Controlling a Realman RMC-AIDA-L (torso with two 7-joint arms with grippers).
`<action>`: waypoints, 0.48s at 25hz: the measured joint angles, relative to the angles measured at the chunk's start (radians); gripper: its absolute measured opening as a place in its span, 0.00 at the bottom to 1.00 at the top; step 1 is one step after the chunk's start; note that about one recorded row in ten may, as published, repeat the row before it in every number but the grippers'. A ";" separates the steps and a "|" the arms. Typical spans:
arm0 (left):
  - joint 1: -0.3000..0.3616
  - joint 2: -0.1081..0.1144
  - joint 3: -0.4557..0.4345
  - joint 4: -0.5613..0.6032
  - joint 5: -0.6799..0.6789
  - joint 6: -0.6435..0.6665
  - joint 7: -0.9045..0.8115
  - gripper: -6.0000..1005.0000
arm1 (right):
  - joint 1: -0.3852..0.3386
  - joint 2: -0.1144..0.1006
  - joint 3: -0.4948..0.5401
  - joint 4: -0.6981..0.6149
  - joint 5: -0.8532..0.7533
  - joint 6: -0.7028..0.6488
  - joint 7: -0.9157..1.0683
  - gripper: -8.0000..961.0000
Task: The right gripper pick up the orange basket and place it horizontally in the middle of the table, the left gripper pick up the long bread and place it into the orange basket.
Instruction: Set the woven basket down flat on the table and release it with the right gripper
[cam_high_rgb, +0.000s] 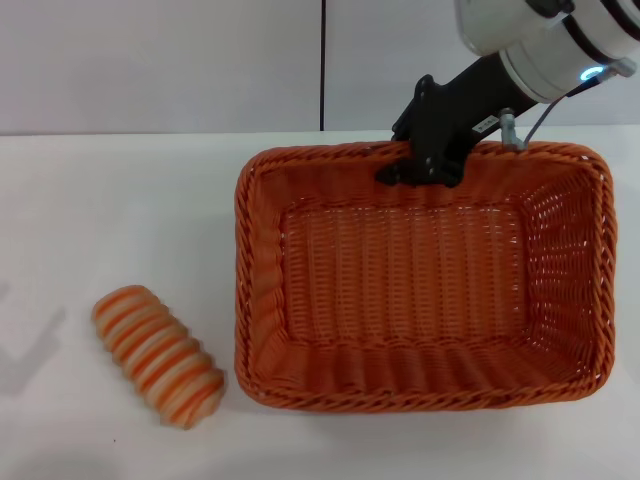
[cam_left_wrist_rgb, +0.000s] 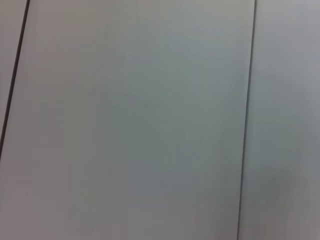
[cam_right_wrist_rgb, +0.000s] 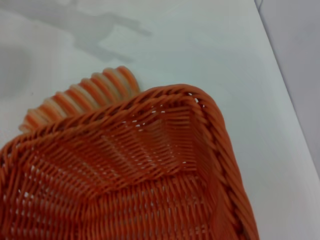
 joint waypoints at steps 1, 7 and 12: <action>0.000 0.000 0.000 0.000 0.000 0.000 0.000 0.83 | -0.001 0.000 -0.010 0.002 0.001 0.010 -0.005 0.23; -0.002 -0.001 0.000 -0.005 0.000 -0.008 0.000 0.83 | -0.005 0.004 -0.065 0.017 0.019 0.071 -0.024 0.24; -0.002 0.001 0.000 -0.027 0.000 -0.030 0.013 0.83 | -0.007 0.005 -0.095 0.032 0.047 0.122 -0.024 0.25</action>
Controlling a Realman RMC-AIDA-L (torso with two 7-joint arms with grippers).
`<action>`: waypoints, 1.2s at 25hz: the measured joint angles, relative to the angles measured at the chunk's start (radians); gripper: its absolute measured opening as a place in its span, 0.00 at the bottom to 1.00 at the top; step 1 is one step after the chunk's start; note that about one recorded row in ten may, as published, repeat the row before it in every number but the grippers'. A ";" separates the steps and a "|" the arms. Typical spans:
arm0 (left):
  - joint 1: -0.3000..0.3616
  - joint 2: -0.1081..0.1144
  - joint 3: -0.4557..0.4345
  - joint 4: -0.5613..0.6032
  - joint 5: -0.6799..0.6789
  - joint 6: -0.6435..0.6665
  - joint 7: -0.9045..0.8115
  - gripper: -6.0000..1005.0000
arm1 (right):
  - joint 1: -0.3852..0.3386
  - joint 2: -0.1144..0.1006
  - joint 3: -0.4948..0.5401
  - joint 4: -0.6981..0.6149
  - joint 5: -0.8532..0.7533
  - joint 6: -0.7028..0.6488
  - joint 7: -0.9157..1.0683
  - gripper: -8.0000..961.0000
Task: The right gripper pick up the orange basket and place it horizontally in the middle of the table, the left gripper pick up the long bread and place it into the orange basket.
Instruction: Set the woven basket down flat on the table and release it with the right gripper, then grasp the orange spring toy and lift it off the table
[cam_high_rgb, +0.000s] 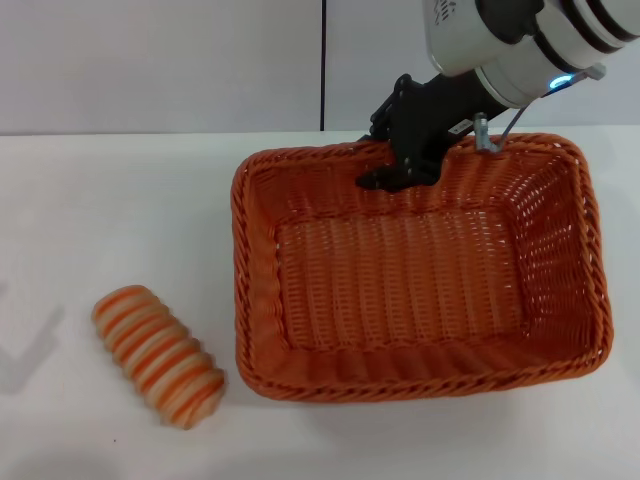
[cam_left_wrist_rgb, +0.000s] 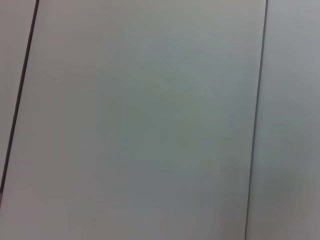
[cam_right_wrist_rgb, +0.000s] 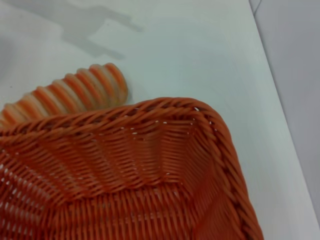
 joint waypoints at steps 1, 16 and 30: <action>0.000 0.000 0.000 -0.001 0.000 0.000 0.003 0.83 | -0.003 0.000 -0.011 -0.001 0.004 0.010 0.000 0.25; -0.030 0.004 -0.023 0.011 -0.002 0.004 0.002 0.82 | -0.271 0.001 -0.025 -0.397 0.256 0.103 0.000 0.64; -0.188 0.006 0.113 0.444 0.149 -0.016 -0.424 0.81 | -0.816 0.010 0.044 -0.638 0.972 0.153 -0.016 0.64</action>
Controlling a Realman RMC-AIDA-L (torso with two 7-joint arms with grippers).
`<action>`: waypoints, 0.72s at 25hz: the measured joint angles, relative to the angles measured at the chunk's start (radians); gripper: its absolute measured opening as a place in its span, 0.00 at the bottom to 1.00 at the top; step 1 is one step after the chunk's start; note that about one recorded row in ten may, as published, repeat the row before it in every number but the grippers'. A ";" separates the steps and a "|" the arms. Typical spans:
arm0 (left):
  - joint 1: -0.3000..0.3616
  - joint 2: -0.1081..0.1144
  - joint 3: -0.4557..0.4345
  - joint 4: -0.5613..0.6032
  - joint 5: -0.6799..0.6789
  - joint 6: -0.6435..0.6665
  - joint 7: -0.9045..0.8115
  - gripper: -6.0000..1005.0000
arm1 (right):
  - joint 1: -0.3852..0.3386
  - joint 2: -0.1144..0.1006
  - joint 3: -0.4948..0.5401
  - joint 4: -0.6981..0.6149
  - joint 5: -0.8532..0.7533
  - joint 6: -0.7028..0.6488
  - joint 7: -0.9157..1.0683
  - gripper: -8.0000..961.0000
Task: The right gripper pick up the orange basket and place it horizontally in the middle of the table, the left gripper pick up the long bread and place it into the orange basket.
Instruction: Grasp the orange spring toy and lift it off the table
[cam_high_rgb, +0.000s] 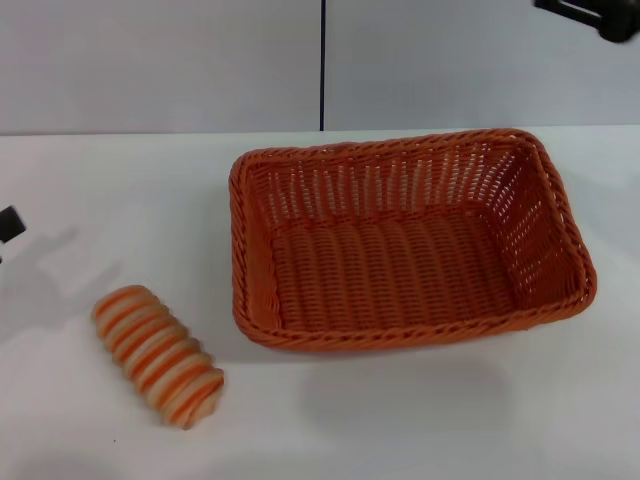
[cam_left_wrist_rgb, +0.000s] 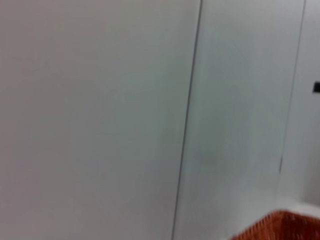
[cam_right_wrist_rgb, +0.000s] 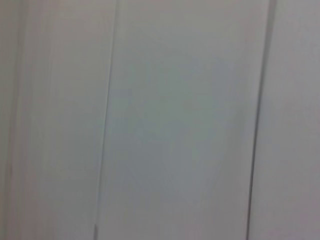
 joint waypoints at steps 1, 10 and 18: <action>-0.016 0.000 0.000 0.023 0.020 -0.004 -0.019 0.80 | -0.015 -0.002 0.003 0.036 0.053 -0.020 -0.030 0.64; -0.147 0.005 0.071 0.186 0.246 -0.007 -0.172 0.80 | -0.085 -0.009 0.035 0.517 0.584 -0.345 -0.391 0.64; -0.260 0.003 0.217 0.246 0.379 -0.044 -0.314 0.79 | -0.080 -0.010 0.196 0.844 0.645 -0.554 -0.503 0.64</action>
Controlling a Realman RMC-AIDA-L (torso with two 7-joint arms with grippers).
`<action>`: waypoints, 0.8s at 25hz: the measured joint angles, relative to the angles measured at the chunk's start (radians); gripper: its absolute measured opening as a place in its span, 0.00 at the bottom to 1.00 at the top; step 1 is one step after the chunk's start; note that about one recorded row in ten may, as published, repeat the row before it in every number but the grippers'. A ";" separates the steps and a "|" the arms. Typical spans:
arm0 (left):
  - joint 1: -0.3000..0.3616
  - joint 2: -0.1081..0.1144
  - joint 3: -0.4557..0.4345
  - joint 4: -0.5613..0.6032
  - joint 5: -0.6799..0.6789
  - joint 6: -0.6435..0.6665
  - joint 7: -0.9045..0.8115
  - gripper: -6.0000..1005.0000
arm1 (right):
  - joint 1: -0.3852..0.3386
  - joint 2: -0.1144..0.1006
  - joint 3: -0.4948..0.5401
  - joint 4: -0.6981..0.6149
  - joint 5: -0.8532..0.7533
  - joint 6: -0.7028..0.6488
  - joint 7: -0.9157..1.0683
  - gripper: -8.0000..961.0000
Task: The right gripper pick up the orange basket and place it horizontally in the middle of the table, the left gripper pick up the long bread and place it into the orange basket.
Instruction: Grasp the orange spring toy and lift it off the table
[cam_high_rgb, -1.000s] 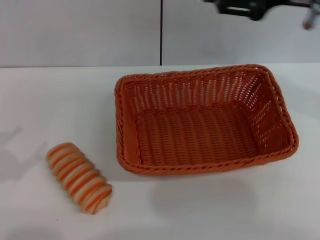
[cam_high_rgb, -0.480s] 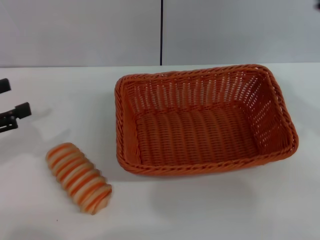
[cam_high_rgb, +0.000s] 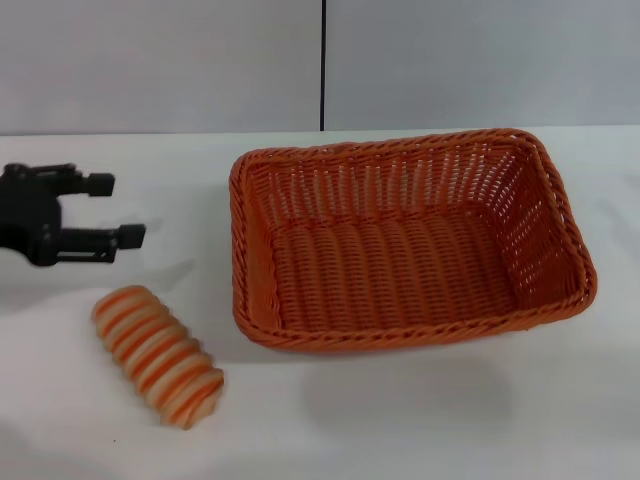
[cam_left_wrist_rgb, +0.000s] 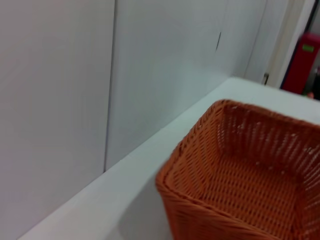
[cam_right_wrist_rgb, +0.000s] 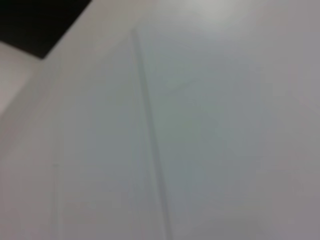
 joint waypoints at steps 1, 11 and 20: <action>-0.020 -0.004 0.007 0.011 0.023 -0.012 -0.019 0.79 | -0.001 -0.002 0.025 0.028 0.000 -0.011 -0.009 0.64; -0.069 -0.005 0.111 0.025 0.134 -0.165 -0.105 0.78 | -0.049 -0.009 0.174 0.143 -0.010 -0.045 -0.057 0.64; -0.067 0.046 0.101 0.026 0.227 -0.075 -0.135 0.77 | -0.062 -0.006 0.209 0.154 -0.011 -0.045 -0.057 0.64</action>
